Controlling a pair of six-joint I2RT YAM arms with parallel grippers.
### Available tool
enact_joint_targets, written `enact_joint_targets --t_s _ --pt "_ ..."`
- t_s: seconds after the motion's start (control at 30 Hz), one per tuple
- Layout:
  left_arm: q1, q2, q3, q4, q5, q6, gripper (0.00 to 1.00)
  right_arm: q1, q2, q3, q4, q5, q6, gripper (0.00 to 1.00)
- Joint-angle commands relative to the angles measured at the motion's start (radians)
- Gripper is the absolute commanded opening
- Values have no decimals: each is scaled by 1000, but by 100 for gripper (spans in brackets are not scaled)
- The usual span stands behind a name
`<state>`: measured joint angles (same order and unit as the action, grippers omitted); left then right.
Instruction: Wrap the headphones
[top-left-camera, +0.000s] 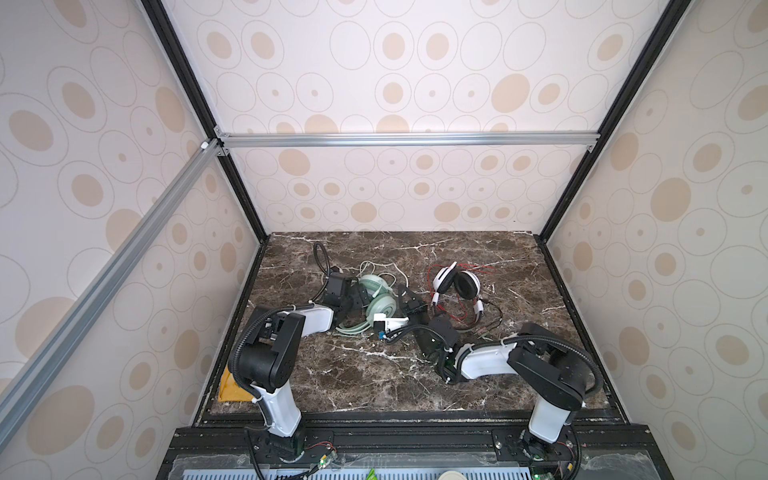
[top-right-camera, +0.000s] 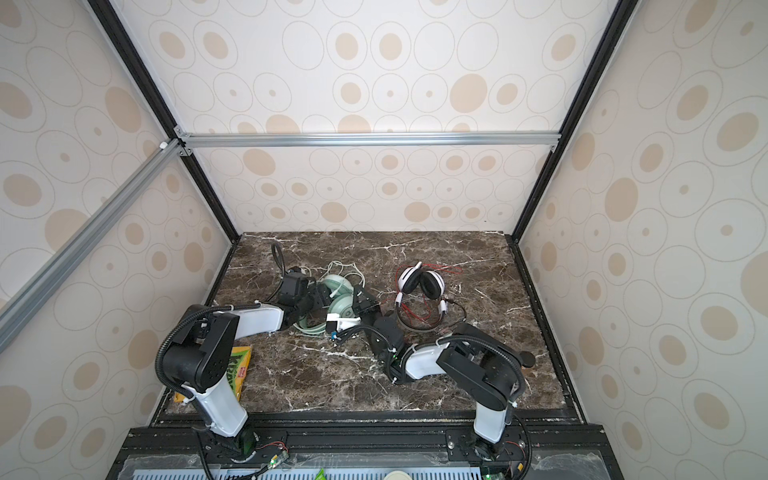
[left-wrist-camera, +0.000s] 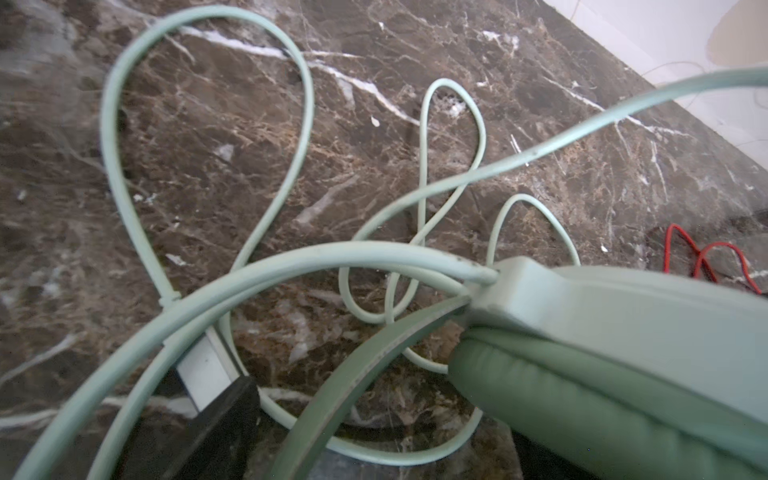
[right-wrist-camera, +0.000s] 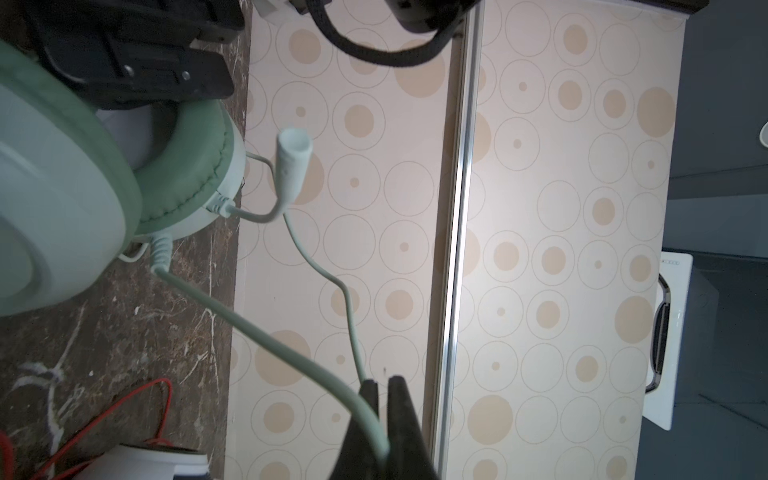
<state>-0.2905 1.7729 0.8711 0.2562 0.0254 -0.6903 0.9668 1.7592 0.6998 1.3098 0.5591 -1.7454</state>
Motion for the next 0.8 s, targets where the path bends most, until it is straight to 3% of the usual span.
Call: enact_joint_targets --t_s 0.0,0.1,0.2,0.33,0.4,0.53,0.67,0.73,0.77 --pt "28 15 34 -8 -24 -1 93 16 -47 -20 28 71 125 0" --pt "28 -16 28 -2 -31 6 93 -5 -62 14 -159 184 338 0" --pt "28 -46 30 -7 -41 17 93 -48 -111 54 -451 196 656 0" --pt "28 -89 21 -16 -52 30 93 -143 -172 178 -921 -9 1028 2" --pt "28 -107 17 -19 -54 35 93 -175 -181 211 -995 -102 1125 5" --pt "29 -139 18 -23 -36 37 93 -220 -143 301 -1102 -243 1247 24" --pt "28 -201 20 -25 37 22 92 -254 -10 507 -1270 -302 1321 29" --pt "26 -248 30 -57 57 20 92 -270 52 611 -1358 -331 1358 49" --pt "26 -277 37 -87 56 22 92 -276 72 655 -1406 -342 1381 54"
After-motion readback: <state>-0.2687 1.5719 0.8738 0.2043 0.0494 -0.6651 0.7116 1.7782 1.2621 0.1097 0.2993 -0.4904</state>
